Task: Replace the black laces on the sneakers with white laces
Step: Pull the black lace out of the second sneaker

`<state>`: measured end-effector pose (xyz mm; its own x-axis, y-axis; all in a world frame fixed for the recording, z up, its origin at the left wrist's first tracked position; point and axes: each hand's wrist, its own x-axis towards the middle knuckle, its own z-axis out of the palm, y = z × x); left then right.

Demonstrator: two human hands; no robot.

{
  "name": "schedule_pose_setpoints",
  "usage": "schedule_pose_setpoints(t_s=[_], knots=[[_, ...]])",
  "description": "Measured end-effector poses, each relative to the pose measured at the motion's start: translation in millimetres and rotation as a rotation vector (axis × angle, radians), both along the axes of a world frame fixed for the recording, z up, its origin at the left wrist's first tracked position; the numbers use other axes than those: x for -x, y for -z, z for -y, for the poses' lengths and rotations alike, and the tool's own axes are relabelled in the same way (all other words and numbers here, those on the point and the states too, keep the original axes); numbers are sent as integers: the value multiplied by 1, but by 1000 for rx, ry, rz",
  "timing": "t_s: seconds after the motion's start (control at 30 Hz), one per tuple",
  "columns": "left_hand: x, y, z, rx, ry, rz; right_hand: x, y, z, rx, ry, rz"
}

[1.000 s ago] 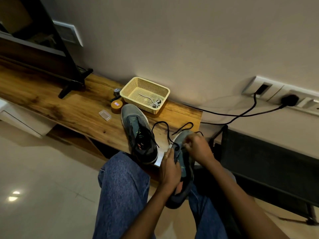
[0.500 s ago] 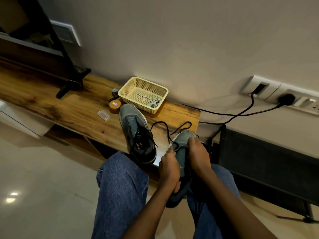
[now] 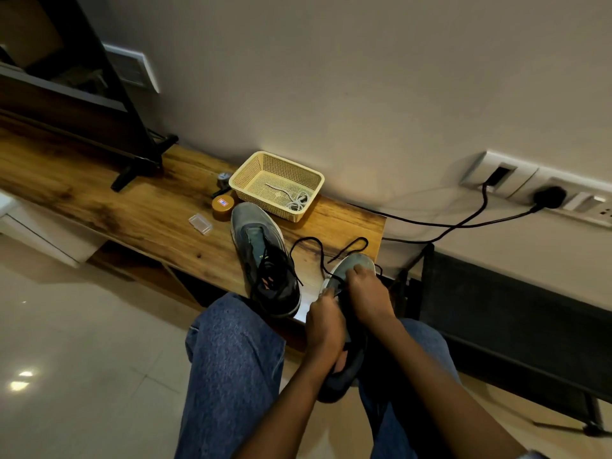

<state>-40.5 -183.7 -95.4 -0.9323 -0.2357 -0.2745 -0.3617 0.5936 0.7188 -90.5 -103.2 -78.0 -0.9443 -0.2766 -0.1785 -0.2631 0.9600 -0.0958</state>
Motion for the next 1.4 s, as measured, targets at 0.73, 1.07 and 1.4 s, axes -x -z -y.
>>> schedule_pose_setpoints(t_s=[0.73,1.07,1.4], knots=[[1,2,-2,31,-25,4,8,-10,-17,186,-1,157],[0,0,0,-15,5,-15,4,3,-4,-20,-52,54],[1,1,-3,55,-1,-10,9,-16,-29,254,47,227]])
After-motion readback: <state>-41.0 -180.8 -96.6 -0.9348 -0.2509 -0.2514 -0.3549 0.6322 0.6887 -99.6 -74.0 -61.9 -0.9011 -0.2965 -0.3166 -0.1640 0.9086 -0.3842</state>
